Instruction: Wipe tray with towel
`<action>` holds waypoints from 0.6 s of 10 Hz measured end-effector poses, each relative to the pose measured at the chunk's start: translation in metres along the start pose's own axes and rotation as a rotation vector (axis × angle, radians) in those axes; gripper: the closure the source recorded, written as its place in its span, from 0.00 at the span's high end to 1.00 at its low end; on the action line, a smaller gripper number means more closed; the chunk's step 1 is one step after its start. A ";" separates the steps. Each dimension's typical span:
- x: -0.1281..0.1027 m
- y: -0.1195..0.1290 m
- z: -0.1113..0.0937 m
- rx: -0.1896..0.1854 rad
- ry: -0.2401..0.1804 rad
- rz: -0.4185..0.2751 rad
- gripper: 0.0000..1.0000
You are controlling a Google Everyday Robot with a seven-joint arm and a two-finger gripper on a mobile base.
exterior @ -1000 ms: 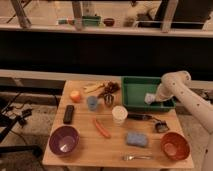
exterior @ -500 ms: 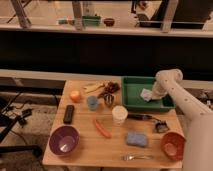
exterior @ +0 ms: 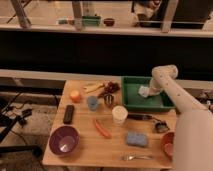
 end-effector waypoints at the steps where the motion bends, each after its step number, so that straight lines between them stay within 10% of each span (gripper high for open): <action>1: -0.006 -0.005 -0.001 0.007 -0.002 -0.011 0.03; 6: -0.074 -0.006 -0.003 0.014 -0.081 -0.066 0.03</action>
